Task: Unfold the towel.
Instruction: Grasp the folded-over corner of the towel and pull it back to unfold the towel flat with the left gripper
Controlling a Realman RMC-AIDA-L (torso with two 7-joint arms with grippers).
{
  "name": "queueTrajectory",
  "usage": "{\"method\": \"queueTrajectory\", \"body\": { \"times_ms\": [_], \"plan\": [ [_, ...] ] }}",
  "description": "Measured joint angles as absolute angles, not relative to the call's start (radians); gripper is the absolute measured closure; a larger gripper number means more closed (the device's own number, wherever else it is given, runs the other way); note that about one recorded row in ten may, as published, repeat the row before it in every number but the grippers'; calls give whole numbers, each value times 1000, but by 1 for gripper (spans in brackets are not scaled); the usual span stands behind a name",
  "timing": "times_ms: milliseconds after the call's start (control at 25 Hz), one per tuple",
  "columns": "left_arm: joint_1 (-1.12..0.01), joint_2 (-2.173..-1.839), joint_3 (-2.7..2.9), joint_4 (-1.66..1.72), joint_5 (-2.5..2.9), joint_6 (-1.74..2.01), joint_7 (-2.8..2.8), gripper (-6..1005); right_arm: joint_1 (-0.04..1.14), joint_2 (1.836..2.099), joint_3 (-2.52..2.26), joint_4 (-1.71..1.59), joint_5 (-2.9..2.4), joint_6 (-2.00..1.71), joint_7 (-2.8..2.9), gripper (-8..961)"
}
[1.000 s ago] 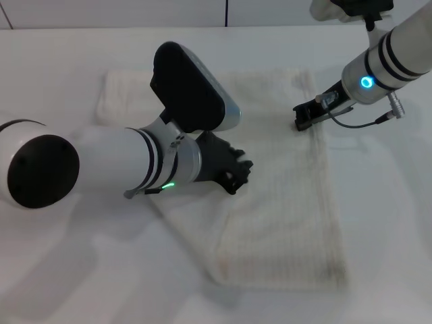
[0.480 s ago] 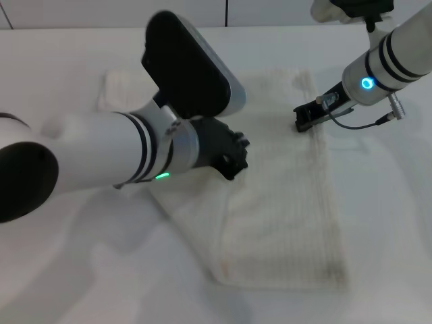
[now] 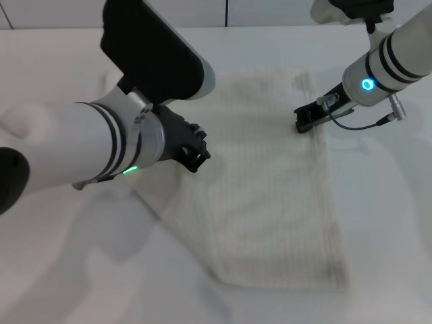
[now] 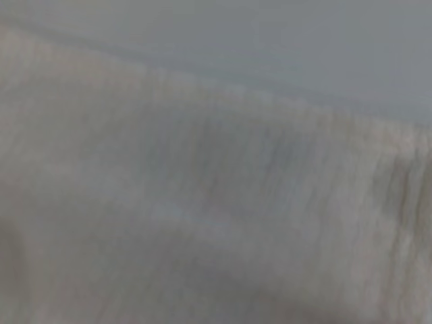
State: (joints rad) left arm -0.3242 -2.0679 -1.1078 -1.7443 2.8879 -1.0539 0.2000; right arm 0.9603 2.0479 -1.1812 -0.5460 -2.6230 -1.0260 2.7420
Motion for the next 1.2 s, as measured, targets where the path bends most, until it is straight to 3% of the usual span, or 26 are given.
{"method": "queueTrajectory", "body": {
  "times_ms": [720,1200],
  "plan": [
    [-165,-2063,-1182,-1939,2892,-1201,153,887,960,2049,-1181,-555,-2623,-1038,2741,954],
    [-162,-2063,-1203,-1934,2892,-1312,114,868,960,2049,-1181,-555,-2623,-1039,2741,954]
  ]
}}
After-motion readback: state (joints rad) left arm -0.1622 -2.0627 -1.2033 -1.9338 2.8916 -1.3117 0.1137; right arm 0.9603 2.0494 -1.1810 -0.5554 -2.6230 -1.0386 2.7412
